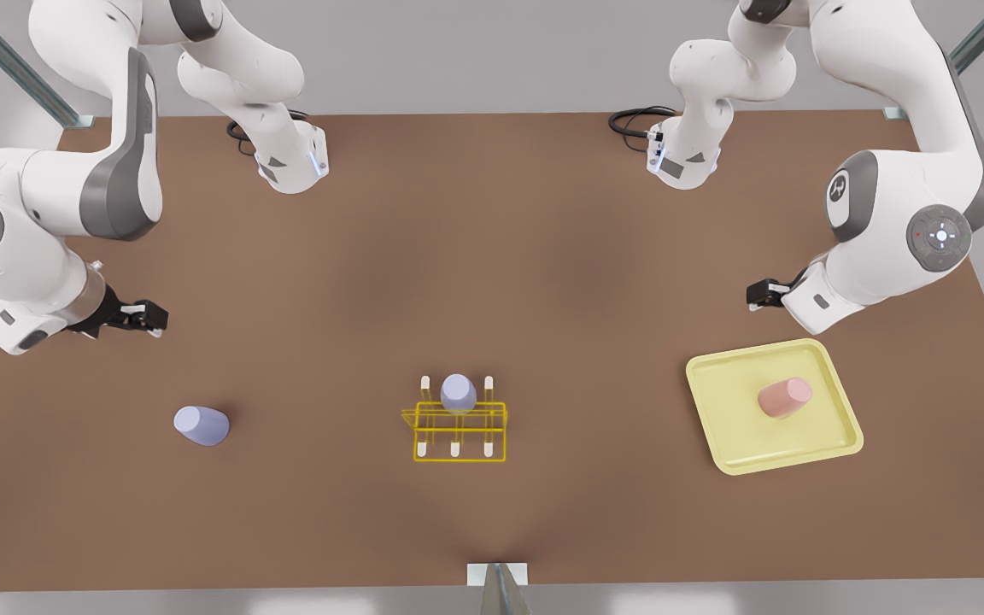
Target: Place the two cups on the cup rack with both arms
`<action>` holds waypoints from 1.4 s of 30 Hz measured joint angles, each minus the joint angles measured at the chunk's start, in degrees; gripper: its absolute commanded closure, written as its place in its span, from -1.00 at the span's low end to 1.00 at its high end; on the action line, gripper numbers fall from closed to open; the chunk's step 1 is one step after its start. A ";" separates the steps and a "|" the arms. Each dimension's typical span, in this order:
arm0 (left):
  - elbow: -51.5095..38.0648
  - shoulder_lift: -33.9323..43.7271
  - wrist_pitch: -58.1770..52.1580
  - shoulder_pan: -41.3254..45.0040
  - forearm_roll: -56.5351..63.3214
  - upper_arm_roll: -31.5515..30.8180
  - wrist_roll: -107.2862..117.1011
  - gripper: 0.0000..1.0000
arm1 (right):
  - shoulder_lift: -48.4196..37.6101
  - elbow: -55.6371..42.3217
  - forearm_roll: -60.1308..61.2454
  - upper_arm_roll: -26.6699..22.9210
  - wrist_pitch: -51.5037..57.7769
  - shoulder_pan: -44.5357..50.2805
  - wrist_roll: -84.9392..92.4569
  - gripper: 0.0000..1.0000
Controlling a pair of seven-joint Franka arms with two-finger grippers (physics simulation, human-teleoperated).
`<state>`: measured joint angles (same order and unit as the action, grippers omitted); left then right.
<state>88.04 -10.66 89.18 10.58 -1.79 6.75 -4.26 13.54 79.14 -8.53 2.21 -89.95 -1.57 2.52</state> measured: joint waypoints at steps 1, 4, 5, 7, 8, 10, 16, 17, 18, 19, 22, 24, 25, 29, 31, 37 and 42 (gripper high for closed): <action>-0.15 -0.11 -0.04 -0.03 0.02 0.00 -0.03 -1.00 | 0.22 -0.05 -0.04 -0.02 -0.04 -0.01 0.02 -1.00; -1.83 -1.99 0.03 -0.08 0.07 0.09 -0.10 -1.00 | 4.94 -2.07 -1.88 0.08 -0.52 0.23 0.11 -1.00; -2.41 -3.82 0.76 -0.78 0.10 0.15 -0.11 -1.00 | 8.20 -3.87 -2.80 0.06 -0.91 0.19 0.14 -1.00; -2.83 -8.54 3.71 -5.14 0.02 0.22 -0.14 -1.00 | 13.91 -6.84 -3.40 0.03 -1.97 -1.23 0.18 -1.00; -2.92 -11.32 5.71 -6.94 0.05 0.26 -0.17 -1.00 | 15.98 -7.41 -3.00 0.01 -2.75 -2.49 0.20 -1.00; -3.06 -15.86 10.41 -9.85 0.09 0.27 -0.21 -1.00 | 18.62 -7.72 -1.40 -0.07 -4.37 -4.25 0.22 -1.00; -0.40 -20.70 24.24 -12.43 -0.08 0.35 -0.30 -1.00 | 23.61 -7.83 4.99 -0.10 -9.47 -6.10 0.10 -1.00; 1.70 -20.28 26.39 -12.79 -0.09 0.36 -0.32 -1.00 | 24.38 -7.89 5.59 -0.10 -10.51 -6.26 0.07 -1.00; 3.03 -20.02 28.33 -13.05 -0.10 0.36 -0.34 -1.00 | 25.19 -8.10 6.04 -0.09 -11.62 -6.47 0.07 -1.00; 4.46 -19.82 30.31 -13.16 -0.10 0.36 -0.35 -1.00 | 26.52 -9.25 6.39 -0.09 -12.73 -6.84 0.09 -1.00; 7.60 -19.59 35.57 -13.22 -0.12 0.36 -0.41 -1.00 | 29.17 -11.51 7.02 -0.03 -15.48 -7.30 0.18 -1.00; 9.03 -19.63 38.03 -13.22 -0.12 0.36 -0.44 -1.00 | 30.39 -11.75 7.24 -0.02 -16.97 -7.37 0.33 -1.00; 9.37 -19.81 39.04 -13.22 -0.13 0.36 -0.46 -1.00 | 31.11 -11.58 7.32 0.04 -17.63 -7.36 0.40 -1.00; 11.57 -20.56 42.31 -13.22 -0.19 0.36 -0.51 -1.00 | 32.07 -10.30 7.05 0.24 -19.95 -7.32 0.83 -1.00; 12.02 -21.18 43.44 -13.22 -0.21 0.36 -0.53 -1.00 | 32.02 -7.76 6.69 0.21 -21.90 -7.35 1.21 -1.00; 13.69 -22.79 46.61 -13.82 -0.31 0.36 -0.60 -1.00 | 29.86 -1.73 6.27 0.32 -27.34 -7.28 2.28 -1.00; 15.14 -23.21 47.71 -14.00 -0.29 0.36 -0.66 -1.00 | 26.61 7.20 6.38 0.34 -34.98 -7.38 3.11 -1.00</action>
<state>103.18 -33.87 136.89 -3.42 -2.09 7.12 -4.92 40.15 86.35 -2.14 2.55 -124.93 -8.96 5.63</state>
